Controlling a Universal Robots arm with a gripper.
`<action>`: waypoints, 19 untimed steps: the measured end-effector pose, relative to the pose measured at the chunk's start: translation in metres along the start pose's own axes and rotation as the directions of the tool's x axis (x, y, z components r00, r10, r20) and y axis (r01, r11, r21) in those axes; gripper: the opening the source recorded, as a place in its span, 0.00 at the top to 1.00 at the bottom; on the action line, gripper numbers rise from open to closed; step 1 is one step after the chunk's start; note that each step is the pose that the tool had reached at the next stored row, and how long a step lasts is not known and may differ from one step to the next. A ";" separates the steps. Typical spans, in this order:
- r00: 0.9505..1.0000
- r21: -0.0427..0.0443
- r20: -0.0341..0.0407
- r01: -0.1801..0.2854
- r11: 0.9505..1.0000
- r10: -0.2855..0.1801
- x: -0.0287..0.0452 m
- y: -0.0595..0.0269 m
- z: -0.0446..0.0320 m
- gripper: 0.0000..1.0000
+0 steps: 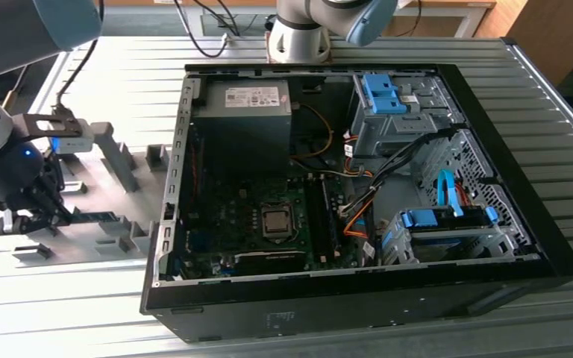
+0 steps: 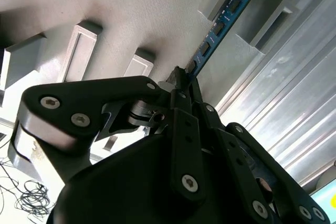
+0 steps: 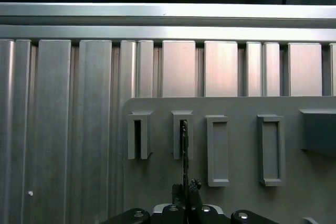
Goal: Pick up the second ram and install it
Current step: 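Pick up the second ram and move it above second insertion slot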
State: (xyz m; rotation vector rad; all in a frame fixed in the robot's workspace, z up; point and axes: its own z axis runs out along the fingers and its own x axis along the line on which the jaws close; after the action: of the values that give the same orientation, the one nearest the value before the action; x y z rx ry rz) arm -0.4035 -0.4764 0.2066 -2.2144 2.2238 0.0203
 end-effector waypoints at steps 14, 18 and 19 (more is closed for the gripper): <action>1.000 0.000 0.000 0.000 1.000 0.000 -0.0001 0.0000 -0.0060 0.86; 1.000 0.000 0.000 0.000 1.000 0.000 -0.0001 0.0000 -0.0070 0.86; 1.000 0.000 0.000 0.000 1.000 0.000 -0.0001 0.0000 -0.0072 0.86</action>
State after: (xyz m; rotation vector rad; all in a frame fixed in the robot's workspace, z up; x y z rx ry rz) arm -0.4035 -0.4764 0.2138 -2.2145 2.2238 0.0203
